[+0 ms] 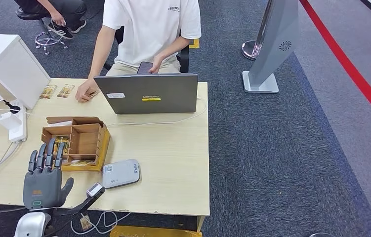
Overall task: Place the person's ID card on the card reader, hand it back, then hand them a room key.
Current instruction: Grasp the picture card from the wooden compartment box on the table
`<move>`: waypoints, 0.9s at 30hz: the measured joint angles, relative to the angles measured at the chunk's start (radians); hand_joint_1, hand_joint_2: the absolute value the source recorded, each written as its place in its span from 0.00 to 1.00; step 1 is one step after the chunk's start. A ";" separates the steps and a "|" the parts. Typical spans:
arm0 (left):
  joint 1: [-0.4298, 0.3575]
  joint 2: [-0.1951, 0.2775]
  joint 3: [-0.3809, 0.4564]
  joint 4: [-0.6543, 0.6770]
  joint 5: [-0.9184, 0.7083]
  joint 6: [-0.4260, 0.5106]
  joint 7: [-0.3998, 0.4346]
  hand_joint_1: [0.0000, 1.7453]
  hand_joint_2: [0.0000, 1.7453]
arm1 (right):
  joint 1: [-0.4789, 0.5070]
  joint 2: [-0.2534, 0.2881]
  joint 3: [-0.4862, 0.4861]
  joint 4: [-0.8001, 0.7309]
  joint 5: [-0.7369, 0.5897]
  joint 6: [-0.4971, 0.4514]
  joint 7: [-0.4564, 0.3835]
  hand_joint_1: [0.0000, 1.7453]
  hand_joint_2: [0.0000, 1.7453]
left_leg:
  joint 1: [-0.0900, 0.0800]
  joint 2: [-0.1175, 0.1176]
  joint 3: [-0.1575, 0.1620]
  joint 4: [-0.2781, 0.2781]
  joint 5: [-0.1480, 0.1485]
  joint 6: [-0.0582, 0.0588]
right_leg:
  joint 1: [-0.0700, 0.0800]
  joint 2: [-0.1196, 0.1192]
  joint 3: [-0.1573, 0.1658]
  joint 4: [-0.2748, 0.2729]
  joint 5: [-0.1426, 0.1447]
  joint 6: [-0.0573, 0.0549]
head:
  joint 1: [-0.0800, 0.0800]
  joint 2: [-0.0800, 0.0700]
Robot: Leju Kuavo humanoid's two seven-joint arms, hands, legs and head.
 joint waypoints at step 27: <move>-0.020 0.013 0.006 0.069 0.000 -0.017 0.000 0.00 1.00 | -0.002 0.003 0.000 0.000 0.009 0.012 -0.003 0.00 0.00 | 0.000 0.000 0.000 0.000 0.000 0.000 | 0.000 0.000 0.000 0.000 0.000 0.000 | 0.000 0.000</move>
